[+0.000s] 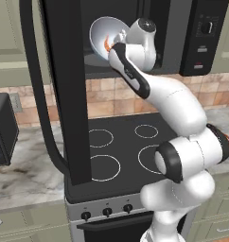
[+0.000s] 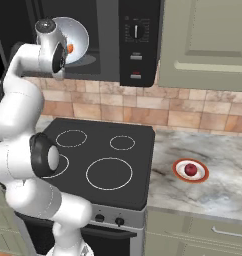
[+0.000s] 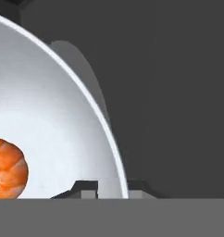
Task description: Remove the apple from the bowl and place it on the small plate. Then place the bowl with only the shrimp in the microwave, close the door, and press the start button to microwave the shrimp.
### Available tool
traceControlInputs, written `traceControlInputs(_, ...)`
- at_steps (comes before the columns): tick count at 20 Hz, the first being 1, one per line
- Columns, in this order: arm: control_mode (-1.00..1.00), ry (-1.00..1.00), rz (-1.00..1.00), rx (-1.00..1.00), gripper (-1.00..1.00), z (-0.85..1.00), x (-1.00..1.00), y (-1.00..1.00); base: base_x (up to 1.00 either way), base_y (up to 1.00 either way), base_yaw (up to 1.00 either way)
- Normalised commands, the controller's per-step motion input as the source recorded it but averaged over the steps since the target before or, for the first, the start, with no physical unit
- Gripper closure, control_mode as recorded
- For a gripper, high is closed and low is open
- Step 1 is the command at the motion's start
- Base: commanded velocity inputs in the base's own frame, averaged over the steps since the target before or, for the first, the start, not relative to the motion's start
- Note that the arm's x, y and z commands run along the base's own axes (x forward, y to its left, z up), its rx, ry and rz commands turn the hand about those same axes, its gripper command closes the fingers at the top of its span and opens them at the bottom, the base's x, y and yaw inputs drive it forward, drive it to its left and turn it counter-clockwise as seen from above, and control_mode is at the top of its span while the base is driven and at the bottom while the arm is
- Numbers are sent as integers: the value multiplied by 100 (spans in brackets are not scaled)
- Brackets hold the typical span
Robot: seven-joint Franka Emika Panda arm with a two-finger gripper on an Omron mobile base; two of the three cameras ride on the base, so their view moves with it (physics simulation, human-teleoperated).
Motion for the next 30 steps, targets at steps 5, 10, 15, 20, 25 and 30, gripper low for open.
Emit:
traceControlInputs(5, -100, -28, 0, 0, -100, 24, -74, 0, 0, 0, 0)
traceControlInputs(10, -100, -47, 0, 0, -100, 29, -90, 0, 0, 0, 0)
traceControlInputs(15, -100, -29, 4, -4, -100, -35, -95, 0, 0, 0, 0)
traceControlInputs(20, -100, -6, 7, -26, -100, -65, -58, -13, 0, 0, 0)
traceControlInputs(25, -100, -14, 0, -49, -100, -54, -94, -4, 0, 0, 0)
traceControlInputs(30, -100, -3, -3, -45, -100, -7, -82, -1, 0, 0, 0)
